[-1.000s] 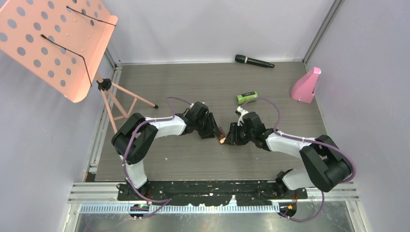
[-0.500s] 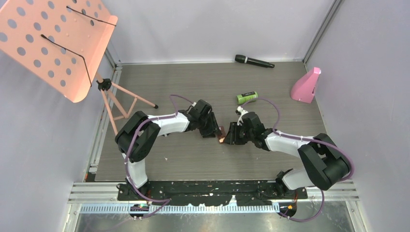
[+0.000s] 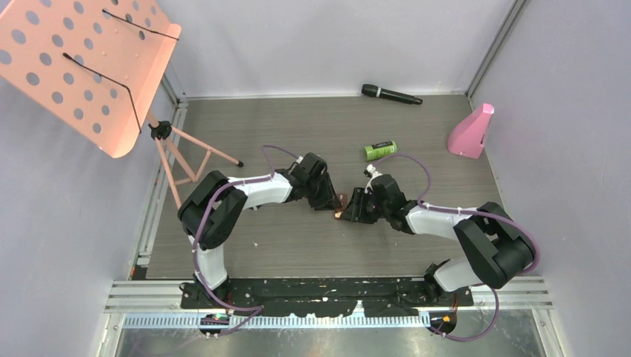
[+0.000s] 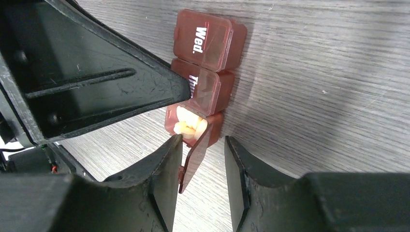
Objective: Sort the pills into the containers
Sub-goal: Adjust the pill container at the center of the board, then close the pill container at the center of the board.
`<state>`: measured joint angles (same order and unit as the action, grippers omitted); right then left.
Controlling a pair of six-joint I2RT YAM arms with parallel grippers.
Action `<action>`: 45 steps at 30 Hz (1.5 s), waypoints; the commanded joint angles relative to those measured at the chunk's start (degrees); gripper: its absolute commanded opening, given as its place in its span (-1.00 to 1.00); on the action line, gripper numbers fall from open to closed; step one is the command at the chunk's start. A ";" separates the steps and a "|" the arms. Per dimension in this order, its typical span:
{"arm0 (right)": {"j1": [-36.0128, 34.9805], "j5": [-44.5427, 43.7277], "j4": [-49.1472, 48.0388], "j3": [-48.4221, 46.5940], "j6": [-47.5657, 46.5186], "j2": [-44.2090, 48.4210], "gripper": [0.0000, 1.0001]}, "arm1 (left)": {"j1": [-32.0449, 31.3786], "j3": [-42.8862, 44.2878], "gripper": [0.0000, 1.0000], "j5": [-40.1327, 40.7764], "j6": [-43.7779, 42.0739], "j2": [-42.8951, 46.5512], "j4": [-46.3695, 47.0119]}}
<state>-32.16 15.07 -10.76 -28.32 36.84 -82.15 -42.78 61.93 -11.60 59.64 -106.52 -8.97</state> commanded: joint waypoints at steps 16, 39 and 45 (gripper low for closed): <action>-0.86 -12.77 -3.46 3.73 11.88 1.62 -0.13 | -0.90 -1.78 -0.51 1.98 0.12 -4.48 -9.22; -0.60 -5.48 -0.62 7.33 7.52 20.75 0.47 | -0.51 -0.65 -0.55 -0.61 1.29 -6.22 -9.27; 7.23 -8.93 17.57 3.59 8.33 26.94 0.09 | 0.15 -0.68 -0.56 -0.84 0.68 -6.50 -9.49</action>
<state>-29.76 9.06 -7.09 -20.75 45.71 -57.14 -42.61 63.55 -16.53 62.81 -108.64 -8.82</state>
